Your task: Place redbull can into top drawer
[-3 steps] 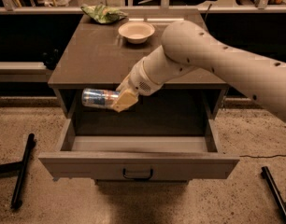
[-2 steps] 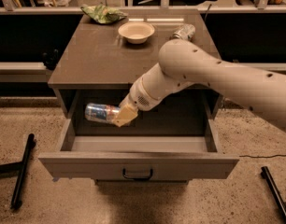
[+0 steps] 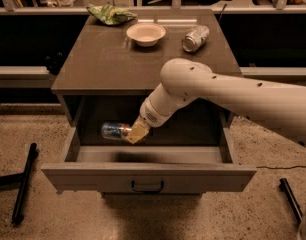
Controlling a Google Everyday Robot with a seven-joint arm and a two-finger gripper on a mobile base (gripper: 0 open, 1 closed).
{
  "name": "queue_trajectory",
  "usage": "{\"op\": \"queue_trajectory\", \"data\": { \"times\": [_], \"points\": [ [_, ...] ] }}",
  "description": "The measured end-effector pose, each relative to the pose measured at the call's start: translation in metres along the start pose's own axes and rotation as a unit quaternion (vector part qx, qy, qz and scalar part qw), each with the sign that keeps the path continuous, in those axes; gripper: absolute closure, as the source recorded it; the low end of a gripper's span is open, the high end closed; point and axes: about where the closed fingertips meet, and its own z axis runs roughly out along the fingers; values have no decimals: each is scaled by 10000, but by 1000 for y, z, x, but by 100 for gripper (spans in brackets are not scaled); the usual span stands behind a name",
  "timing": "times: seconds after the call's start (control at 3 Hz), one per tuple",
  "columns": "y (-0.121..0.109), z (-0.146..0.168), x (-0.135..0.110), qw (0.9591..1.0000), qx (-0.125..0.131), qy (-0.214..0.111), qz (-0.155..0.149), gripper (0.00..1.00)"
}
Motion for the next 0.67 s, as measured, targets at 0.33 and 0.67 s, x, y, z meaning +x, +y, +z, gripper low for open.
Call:
{"op": "queue_trajectory", "data": {
  "times": [0.33, 0.67],
  "points": [
    [-12, 6, 17, 9990, 202, 286, 278, 85],
    [-21, 0, 31, 9952, 603, 430, 647, 67]
  ]
}}
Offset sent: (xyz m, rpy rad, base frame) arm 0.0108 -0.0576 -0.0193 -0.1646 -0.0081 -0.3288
